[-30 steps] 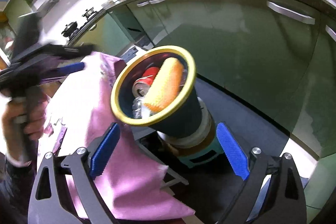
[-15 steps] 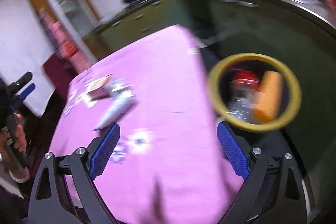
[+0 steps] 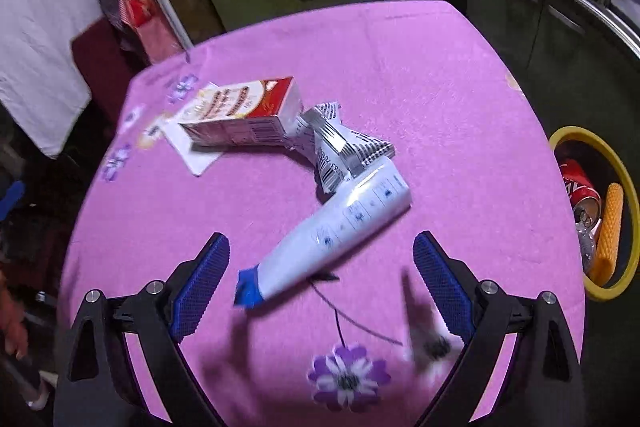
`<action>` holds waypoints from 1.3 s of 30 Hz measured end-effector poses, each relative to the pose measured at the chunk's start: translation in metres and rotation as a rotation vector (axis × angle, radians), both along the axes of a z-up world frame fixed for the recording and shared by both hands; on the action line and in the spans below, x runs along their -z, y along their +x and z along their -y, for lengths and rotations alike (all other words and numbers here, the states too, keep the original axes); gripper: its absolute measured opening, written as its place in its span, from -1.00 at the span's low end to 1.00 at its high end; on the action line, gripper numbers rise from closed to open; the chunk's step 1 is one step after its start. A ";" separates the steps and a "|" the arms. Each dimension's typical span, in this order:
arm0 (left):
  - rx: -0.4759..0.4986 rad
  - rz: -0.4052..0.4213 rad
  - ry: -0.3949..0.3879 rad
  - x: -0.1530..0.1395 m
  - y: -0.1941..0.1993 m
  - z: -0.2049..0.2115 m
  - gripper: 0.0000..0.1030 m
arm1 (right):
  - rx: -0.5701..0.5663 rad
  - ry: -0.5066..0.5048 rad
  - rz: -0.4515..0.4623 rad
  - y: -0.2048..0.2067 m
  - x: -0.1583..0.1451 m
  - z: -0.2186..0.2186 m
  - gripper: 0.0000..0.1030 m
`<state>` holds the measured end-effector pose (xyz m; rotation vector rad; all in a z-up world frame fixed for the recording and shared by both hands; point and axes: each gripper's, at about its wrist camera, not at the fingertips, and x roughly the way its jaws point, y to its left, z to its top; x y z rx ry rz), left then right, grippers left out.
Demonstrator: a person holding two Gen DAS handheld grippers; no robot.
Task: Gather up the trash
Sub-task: 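Grasp the white tube by its blue cap end with the right gripper, then drop the white tube into the bin with the right gripper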
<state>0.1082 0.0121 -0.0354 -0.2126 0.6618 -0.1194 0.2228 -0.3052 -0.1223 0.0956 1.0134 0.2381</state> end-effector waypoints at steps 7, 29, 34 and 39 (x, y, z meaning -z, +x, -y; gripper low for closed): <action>0.036 -0.018 -0.010 0.009 0.005 0.000 0.87 | 0.028 -0.068 -0.048 0.021 0.018 -0.014 0.74; 0.076 -0.092 -0.036 0.028 0.014 0.010 0.87 | 0.090 -0.110 -0.035 -0.035 0.025 0.054 -0.47; 0.099 -0.106 -0.022 0.030 0.013 0.023 0.87 | 0.094 -0.081 -0.005 -0.051 0.017 0.075 -0.48; 0.112 -0.102 -0.003 0.027 0.010 0.030 0.87 | 0.117 -0.088 0.070 -0.062 -0.013 0.099 -0.48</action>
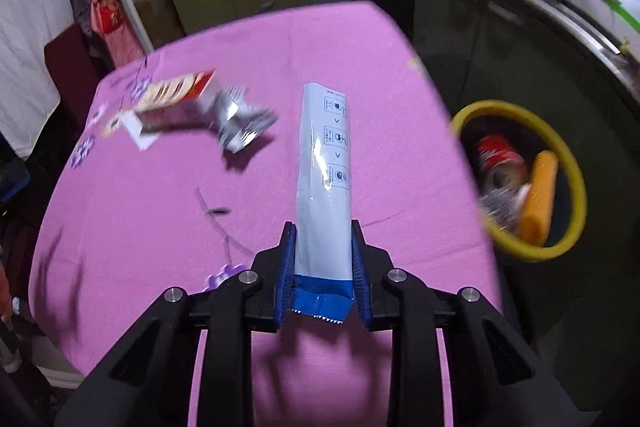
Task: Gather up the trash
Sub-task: 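Drop the white tube into the bin with the right gripper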
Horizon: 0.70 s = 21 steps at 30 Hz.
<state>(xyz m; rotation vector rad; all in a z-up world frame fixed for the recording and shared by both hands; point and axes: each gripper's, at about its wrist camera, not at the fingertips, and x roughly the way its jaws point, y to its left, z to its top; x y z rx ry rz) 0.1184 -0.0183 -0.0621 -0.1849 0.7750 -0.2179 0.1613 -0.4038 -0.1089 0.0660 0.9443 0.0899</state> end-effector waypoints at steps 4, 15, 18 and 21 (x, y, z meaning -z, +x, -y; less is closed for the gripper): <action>0.006 0.002 -0.002 -0.001 -0.001 0.003 0.87 | 0.116 -0.045 0.029 0.008 -0.017 0.052 -0.48; 0.037 -0.034 0.020 0.008 0.005 0.020 0.87 | 0.338 -0.096 -0.131 0.073 0.033 0.173 -0.33; 0.061 -0.046 0.036 0.010 0.008 0.030 0.87 | 0.386 -0.114 -0.122 0.077 0.039 0.184 0.06; 0.100 -0.055 0.041 0.012 0.011 0.042 0.87 | 0.399 -0.111 -0.067 0.062 0.028 0.183 0.08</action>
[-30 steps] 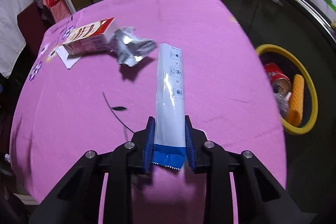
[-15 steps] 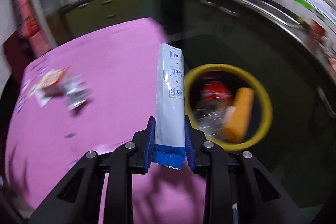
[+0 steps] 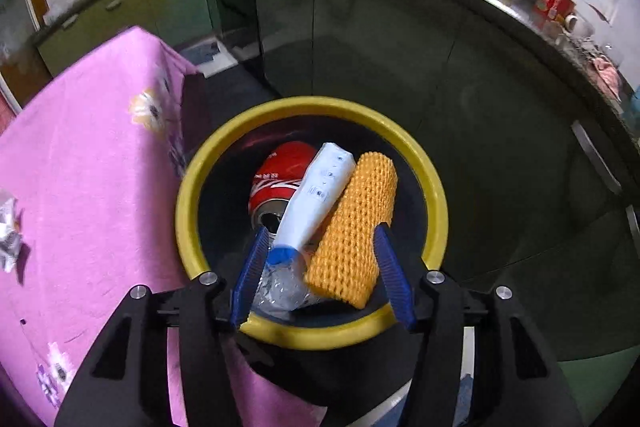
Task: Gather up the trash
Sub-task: 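Drop the white tube into the bin with the right gripper, then grasp the crumpled silver wrapper with the left gripper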
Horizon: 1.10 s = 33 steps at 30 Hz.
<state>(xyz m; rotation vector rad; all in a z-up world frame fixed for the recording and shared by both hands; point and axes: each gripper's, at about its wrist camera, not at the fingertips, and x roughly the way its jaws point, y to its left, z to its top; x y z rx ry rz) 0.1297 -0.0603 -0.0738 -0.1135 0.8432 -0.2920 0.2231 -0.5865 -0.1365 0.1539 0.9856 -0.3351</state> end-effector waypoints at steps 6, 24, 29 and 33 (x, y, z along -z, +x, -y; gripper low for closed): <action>0.084 -0.042 -0.006 0.009 0.020 0.045 0.87 | -0.025 0.056 0.111 -0.050 -0.019 -0.011 0.24; 0.496 0.029 0.232 0.009 0.104 0.166 0.87 | -0.092 0.173 0.173 -0.092 -0.013 -0.023 0.29; 0.564 -0.022 0.207 0.020 0.125 0.170 0.87 | -0.089 0.187 0.166 -0.089 -0.007 -0.021 0.37; 0.604 -0.054 0.206 0.028 0.129 0.174 0.87 | -0.089 0.195 0.166 -0.084 -0.005 -0.020 0.38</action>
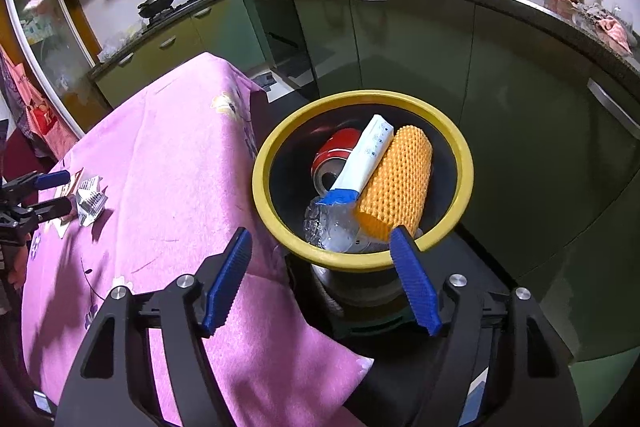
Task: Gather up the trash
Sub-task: 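Grasp the crumpled silver wrapper with the left gripper, then carry the wrapper over the bin and release it with the left gripper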
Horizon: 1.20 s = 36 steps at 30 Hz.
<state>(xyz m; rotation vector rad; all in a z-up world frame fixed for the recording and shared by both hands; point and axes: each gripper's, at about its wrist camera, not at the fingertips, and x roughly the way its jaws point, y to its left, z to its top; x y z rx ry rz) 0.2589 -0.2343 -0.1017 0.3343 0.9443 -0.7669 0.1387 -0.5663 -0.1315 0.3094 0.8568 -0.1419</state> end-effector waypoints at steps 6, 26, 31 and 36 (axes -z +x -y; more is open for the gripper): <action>0.017 -0.014 0.031 0.010 0.009 0.007 0.87 | -0.010 0.009 -0.019 0.008 0.007 -0.004 0.38; -0.002 -0.117 0.095 0.040 0.018 0.004 0.41 | -0.036 0.017 -0.052 0.021 0.017 -0.016 0.39; -0.001 -0.108 0.094 0.044 0.015 0.003 0.42 | -0.044 0.016 -0.056 0.022 0.019 -0.018 0.40; -0.002 -0.102 0.090 0.042 0.013 0.005 0.38 | -0.048 0.019 -0.058 0.024 0.020 -0.018 0.40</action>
